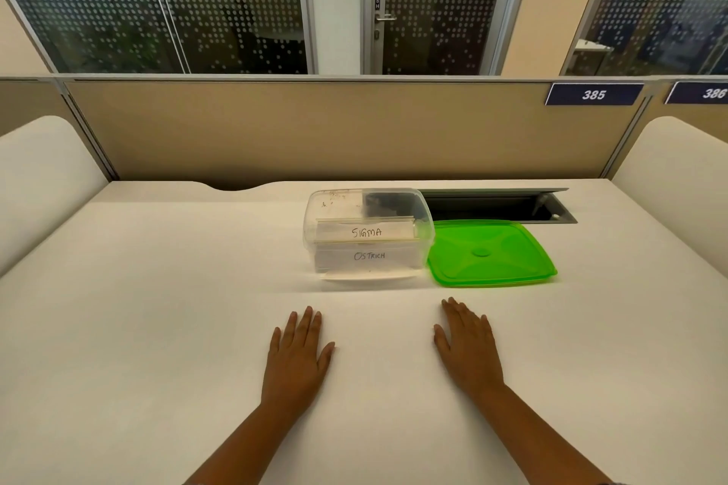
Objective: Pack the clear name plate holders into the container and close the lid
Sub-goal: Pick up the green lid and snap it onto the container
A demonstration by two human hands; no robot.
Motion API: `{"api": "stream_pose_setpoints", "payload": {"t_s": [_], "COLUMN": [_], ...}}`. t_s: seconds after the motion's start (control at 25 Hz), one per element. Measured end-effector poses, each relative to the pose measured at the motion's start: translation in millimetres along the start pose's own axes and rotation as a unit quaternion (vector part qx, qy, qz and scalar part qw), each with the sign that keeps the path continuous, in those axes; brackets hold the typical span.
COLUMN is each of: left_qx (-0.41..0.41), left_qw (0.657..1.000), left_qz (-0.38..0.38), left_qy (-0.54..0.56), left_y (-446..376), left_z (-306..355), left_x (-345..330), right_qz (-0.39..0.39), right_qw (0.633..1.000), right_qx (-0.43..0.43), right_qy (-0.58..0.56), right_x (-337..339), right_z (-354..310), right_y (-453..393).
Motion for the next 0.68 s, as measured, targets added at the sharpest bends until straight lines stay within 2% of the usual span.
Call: {"api": "stream_pose_setpoints", "payload": {"t_s": [0.08,0.12,0.24,0.4,0.52,0.68], "left_qx": [0.001,0.000,0.000,0.000,-0.010,-0.014], "left_qw": [1.000,1.000,1.000,1.000,1.000,1.000], "left_qz": [-0.001,0.000,-0.003,-0.001,0.004,0.005], "left_qy": [-0.003,-0.006,-0.005,-0.012,-0.014,-0.008], "left_y": [0,0,1,-1,3,7], "left_z": [0,0,-1,-5,-4,-4], "left_x": [-1,-1,-3,-7,-6,-5], "right_qz": [0.071,0.076,0.008,-0.040,-0.080,-0.054], "right_qw": [0.997,0.996,0.999,0.993,0.992,0.991], "right_qx": [0.031,0.033,-0.021,-0.072,-0.092,-0.119], "right_qy": [0.005,0.021,0.036,-0.079,-0.037,-0.039], "right_x": [6,11,19,26,29,35], "right_z": [0,0,4,8,17,36], "right_y": [-7,-11,-31,-53,-65,-63]}}
Point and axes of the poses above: each hand's wrist, its own y-axis away from the middle knuckle, its own x-axis out of the back of the hand, z = x × y, the point moved 2 cm from there along -y, towards the middle knuckle, and after that the axes turned 10 degrees about -y, right-handed, at the moved point
